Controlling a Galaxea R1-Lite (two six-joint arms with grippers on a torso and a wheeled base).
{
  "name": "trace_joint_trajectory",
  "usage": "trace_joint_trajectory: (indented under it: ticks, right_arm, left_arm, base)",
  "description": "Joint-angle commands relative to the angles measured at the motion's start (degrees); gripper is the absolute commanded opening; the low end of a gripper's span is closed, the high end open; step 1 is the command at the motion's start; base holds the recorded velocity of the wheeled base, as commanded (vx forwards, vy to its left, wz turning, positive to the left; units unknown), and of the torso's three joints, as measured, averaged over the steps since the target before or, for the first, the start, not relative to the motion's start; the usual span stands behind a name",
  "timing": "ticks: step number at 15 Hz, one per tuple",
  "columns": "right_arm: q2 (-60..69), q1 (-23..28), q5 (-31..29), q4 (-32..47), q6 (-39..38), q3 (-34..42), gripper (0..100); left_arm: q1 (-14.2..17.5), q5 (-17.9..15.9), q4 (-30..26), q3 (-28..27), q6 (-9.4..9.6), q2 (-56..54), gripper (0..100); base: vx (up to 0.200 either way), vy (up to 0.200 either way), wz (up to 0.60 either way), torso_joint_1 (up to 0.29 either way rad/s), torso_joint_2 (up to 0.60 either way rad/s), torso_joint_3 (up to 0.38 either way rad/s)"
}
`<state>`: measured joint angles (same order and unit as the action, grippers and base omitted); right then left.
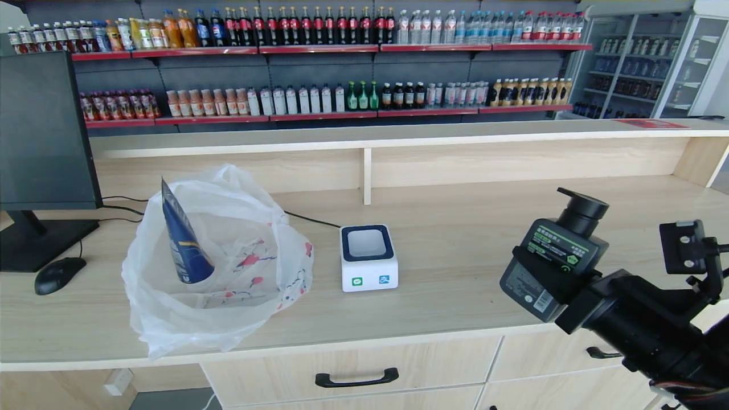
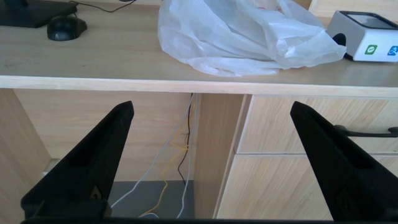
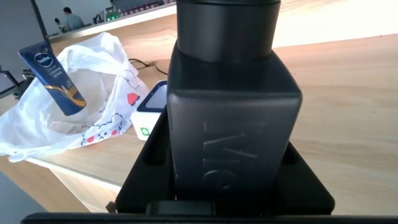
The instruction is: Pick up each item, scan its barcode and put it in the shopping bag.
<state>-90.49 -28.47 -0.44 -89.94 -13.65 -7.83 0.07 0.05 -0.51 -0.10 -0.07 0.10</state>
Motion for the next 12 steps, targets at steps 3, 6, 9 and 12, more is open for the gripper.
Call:
trace_joint_trajectory:
  ticks: [3, 6, 9, 12]
  right_arm:
    - [-0.6, 0.0, 0.0, -0.1, -0.1, 0.3, 0]
    - [-2.0, 0.0, 0.0, -0.1, -0.4, 0.5, 0]
    - [-1.6, 0.0, 0.0, -0.1, -0.3, 0.8, 0]
    - [-1.7, 0.0, 0.0, -0.1, -0.3, 0.8, 0]
  left_arm:
    - [0.0, 0.0, 0.0, 0.0, -0.01, 0.0, 100]
    - [0.0, 0.0, 0.0, 0.0, -0.01, 0.0, 100]
    - [0.0, 0.0, 0.0, 0.0, -0.01, 0.0, 100]
    - [0.0, 0.0, 0.0, 0.0, -0.01, 0.0, 100]
  base:
    - [0.000, 0.200, 0.00, 0.004, 0.00, 0.002]
    - [0.000, 0.200, 0.00, 0.004, 0.00, -0.001]
    - [0.000, 0.200, 0.00, 0.006, 0.00, 0.001]
    - [0.000, 0.200, 0.00, -0.001, 0.00, 0.002]
